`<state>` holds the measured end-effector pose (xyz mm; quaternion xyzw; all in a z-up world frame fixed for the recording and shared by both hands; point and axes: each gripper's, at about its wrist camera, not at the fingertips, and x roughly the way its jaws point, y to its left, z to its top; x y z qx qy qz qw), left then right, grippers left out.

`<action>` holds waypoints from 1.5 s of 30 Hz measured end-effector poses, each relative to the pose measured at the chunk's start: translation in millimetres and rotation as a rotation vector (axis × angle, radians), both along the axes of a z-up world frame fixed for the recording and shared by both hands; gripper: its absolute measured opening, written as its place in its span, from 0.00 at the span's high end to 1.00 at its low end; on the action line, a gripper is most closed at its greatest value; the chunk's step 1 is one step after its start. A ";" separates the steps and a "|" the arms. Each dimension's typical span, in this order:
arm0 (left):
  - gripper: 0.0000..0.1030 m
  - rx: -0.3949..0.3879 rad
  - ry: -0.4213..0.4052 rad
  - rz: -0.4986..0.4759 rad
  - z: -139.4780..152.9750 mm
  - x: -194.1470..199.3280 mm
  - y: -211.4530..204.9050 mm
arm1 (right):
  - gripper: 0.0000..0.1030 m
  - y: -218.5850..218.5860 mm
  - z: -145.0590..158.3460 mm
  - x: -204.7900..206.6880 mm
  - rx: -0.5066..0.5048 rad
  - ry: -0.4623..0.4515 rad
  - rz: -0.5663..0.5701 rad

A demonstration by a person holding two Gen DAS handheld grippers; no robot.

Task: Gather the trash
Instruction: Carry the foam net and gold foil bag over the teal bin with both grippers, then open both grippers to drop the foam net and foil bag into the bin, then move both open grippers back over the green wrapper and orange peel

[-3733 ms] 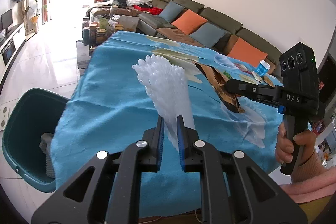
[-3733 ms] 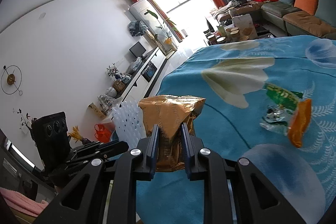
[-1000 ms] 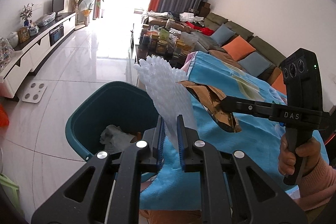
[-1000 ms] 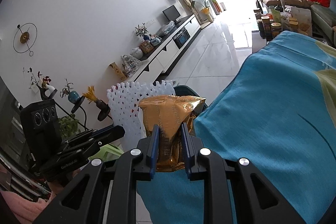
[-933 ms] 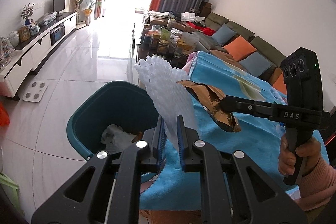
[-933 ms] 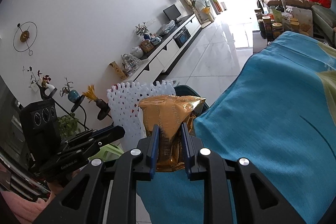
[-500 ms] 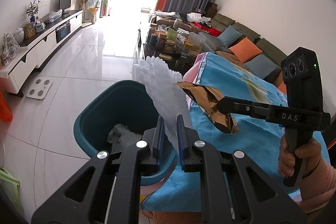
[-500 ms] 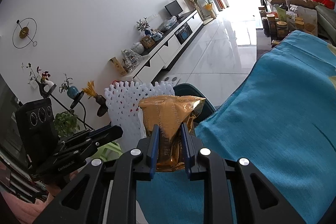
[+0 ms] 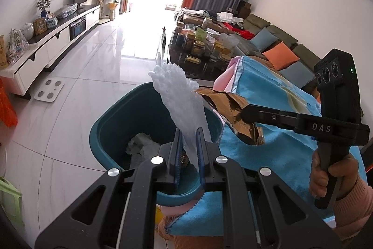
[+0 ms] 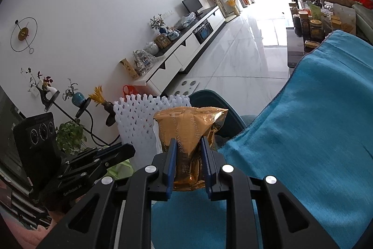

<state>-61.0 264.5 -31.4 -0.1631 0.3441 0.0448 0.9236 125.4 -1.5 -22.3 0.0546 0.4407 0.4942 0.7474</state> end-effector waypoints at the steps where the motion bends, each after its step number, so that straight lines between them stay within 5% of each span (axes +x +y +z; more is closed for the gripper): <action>1: 0.88 0.000 0.003 0.004 -0.2 1.3 -0.8 | 0.81 2.5 -0.6 0.5 -0.004 0.001 0.000; 24: 0.86 -0.051 0.116 0.098 -49.0 26.9 24.9 | 0.76 64.4 -19.3 16.1 -0.156 0.008 0.009; 30: 0.70 -0.067 0.139 0.109 -62.9 38.4 27.5 | 0.66 65.5 -18.5 17.6 -0.149 0.001 0.010; 36: 0.58 -0.030 0.073 0.077 -51.6 30.4 10.8 | 0.59 32.6 -9.2 9.9 -0.105 -0.028 -0.003; 45: 0.48 0.023 -0.069 -0.216 -9.3 40.2 -84.2 | 0.55 -86.6 25.8 -12.7 -0.055 -0.142 -0.146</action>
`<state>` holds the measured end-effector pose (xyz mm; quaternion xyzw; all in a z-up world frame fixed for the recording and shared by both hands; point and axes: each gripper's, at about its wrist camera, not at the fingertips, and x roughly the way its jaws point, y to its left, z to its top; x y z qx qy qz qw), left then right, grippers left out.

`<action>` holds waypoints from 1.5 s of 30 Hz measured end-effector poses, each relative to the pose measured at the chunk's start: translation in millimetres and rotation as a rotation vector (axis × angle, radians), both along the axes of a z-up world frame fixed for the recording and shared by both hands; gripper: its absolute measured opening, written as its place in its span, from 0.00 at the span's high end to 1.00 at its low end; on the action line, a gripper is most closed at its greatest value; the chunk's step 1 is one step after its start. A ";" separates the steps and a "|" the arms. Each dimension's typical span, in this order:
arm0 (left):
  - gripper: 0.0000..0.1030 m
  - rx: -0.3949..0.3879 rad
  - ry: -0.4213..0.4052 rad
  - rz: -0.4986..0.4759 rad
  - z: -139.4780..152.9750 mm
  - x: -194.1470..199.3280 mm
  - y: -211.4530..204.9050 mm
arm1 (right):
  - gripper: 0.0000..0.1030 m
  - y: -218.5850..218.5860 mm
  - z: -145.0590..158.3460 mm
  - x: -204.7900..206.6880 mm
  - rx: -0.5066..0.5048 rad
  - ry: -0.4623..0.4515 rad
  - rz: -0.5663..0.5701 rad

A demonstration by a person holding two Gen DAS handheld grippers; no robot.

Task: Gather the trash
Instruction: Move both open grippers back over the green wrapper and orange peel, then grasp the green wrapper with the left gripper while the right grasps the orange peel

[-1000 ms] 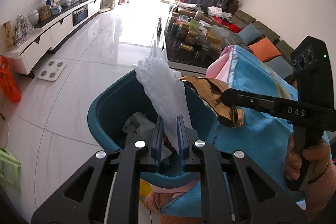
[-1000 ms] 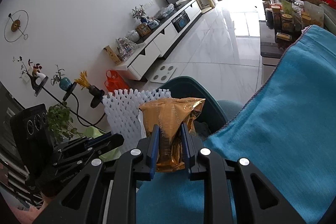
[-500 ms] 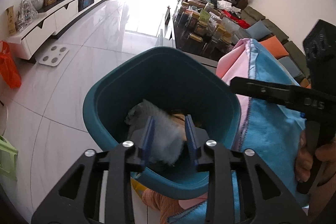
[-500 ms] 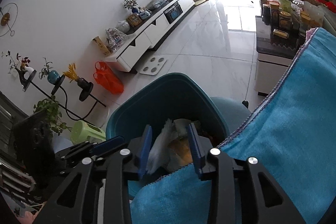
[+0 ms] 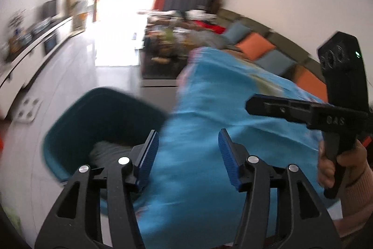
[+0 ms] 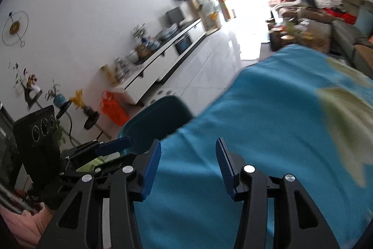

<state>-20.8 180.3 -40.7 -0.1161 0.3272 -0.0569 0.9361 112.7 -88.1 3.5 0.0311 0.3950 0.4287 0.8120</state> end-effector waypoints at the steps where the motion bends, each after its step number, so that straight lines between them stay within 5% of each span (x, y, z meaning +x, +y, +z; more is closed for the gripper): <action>1: 0.48 0.001 -0.010 -0.046 3.2 3.4 -16.3 | 0.55 -14.1 4.0 -1.1 -0.001 -0.017 -0.032; 9: 0.46 -0.025 -0.021 -0.310 9.2 43.3 -122.3 | 0.55 -146.4 10.0 -10.4 0.026 -0.053 -0.344; 18: 0.46 -0.014 0.033 -0.464 2.6 91.0 -215.3 | 0.55 -244.4 -22.7 -8.5 0.038 0.018 -0.584; 31: 0.58 -0.021 0.158 -0.531 -10.8 154.9 -274.8 | 0.61 -255.8 -55.8 1.8 0.038 0.104 -0.564; 33: 0.67 -0.037 0.181 -0.542 -14.9 162.7 -277.5 | 0.61 -254.3 -56.4 5.2 0.037 0.109 -0.564; 35: 0.88 -0.053 0.206 -0.555 -19.9 167.9 -279.5 | 0.63 -254.2 -57.6 7.5 0.041 0.117 -0.562; 45: 0.96 -0.048 0.175 -0.536 -20.3 154.0 -267.2 | 0.71 -246.5 -58.9 15.9 0.031 0.134 -0.537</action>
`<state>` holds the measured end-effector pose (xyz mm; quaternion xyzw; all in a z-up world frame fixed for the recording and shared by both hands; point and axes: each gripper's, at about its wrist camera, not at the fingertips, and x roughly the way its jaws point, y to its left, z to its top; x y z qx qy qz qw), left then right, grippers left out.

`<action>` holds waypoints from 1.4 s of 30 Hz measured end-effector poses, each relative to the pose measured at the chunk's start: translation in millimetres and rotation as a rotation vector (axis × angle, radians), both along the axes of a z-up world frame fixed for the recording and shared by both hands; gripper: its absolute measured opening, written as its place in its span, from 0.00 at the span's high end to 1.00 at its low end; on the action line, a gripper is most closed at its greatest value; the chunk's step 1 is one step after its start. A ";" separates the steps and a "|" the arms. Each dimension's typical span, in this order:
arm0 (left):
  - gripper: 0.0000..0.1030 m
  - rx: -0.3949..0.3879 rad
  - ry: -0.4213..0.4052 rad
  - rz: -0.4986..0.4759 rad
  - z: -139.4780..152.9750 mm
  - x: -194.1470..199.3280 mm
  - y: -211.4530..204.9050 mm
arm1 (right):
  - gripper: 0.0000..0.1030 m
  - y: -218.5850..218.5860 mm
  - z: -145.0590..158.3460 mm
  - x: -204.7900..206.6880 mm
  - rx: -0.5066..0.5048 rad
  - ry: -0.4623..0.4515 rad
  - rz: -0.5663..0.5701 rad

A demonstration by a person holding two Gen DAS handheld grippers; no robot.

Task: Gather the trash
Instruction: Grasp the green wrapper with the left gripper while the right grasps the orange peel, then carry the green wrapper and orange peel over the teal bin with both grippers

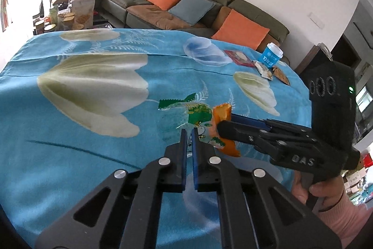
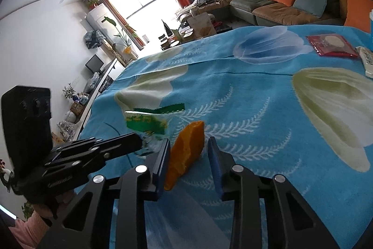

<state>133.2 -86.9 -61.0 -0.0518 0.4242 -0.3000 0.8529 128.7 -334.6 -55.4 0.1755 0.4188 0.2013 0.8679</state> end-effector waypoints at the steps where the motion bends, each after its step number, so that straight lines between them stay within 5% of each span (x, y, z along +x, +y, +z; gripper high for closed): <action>1: 0.96 0.000 -0.004 0.004 0.8 -2.1 2.2 | 0.74 0.9 -0.3 0.5 0.004 0.004 0.005; 6: 0.96 0.011 -0.049 0.042 10.4 -18.7 18.3 | 0.86 -1.9 -0.7 -0.1 0.032 0.009 0.017; 16: 0.96 0.011 -0.113 0.145 33.2 -56.7 70.8 | 0.87 16.0 9.7 -12.8 0.060 -0.024 0.070; 42: 0.96 0.024 -0.130 0.473 39.0 -140.8 222.4 | 0.87 183.6 38.3 -23.9 0.081 -0.064 0.459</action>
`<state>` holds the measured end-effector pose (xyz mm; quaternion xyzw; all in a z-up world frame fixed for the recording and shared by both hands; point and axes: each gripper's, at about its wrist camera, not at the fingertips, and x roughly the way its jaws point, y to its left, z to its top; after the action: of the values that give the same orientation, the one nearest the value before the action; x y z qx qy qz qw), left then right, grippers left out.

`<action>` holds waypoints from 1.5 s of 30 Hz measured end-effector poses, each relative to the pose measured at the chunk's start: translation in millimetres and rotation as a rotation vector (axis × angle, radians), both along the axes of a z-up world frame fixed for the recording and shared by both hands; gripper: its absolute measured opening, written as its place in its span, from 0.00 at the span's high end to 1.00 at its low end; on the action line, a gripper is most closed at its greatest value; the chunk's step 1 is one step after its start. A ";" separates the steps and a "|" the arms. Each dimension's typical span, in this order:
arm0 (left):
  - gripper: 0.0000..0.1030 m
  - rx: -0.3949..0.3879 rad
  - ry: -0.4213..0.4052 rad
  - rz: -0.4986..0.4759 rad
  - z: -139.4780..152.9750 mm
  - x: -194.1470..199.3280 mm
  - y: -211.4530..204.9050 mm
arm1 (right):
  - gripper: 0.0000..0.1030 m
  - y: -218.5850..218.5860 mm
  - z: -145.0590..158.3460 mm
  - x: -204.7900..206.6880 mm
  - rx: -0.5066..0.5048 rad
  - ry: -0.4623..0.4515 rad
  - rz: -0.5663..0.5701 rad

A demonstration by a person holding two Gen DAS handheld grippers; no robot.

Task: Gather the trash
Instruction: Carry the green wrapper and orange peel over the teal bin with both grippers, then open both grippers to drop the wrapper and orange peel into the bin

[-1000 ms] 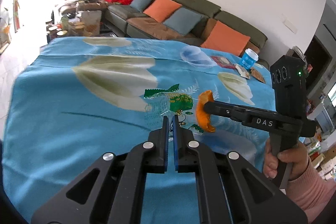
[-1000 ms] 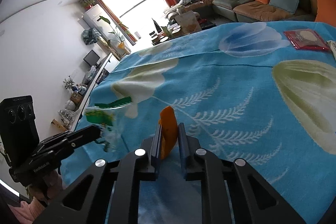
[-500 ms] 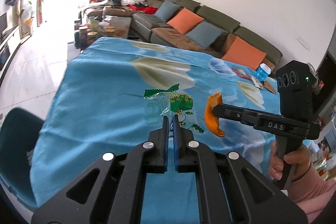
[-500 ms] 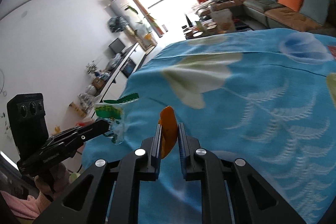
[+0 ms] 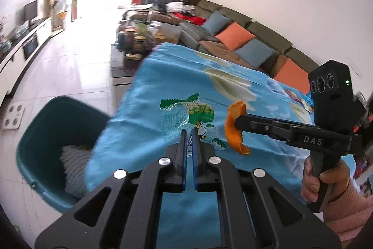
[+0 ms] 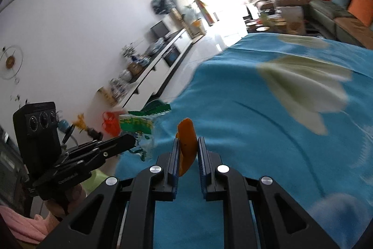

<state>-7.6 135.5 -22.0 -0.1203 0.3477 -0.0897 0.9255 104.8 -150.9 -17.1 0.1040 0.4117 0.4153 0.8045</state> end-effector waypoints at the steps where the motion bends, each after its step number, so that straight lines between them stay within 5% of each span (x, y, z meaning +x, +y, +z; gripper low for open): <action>1: 0.96 -0.001 0.001 0.018 0.0 -1.9 7.9 | 0.87 12.2 0.5 0.8 -0.002 -0.001 0.023; 13: 0.96 0.008 0.027 0.205 -6.3 -22.4 82.6 | 0.87 94.0 -0.8 13.2 -0.014 0.004 0.183; 33: 0.95 -0.022 0.149 0.334 -56.6 -11.3 134.9 | 0.82 181.0 -25.3 32.9 -0.133 0.060 0.212; 37: 0.66 -0.033 0.175 0.362 -70.0 -3.2 142.3 | 0.70 181.5 -24.1 34.0 -0.124 0.062 0.192; 42: 0.55 -0.043 0.163 0.374 -70.6 -5.2 140.1 | 0.66 166.0 -21.3 30.2 -0.100 0.058 0.184; 45: 0.37 -0.017 0.116 0.369 -60.7 -11.0 131.3 | 0.55 148.1 -13.9 25.0 -0.081 0.029 0.173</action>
<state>-18.7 266.7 -82.7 -0.1947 0.3717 0.0855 0.9037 129.8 -2.8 -31.0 0.0415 0.4474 0.4644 0.7632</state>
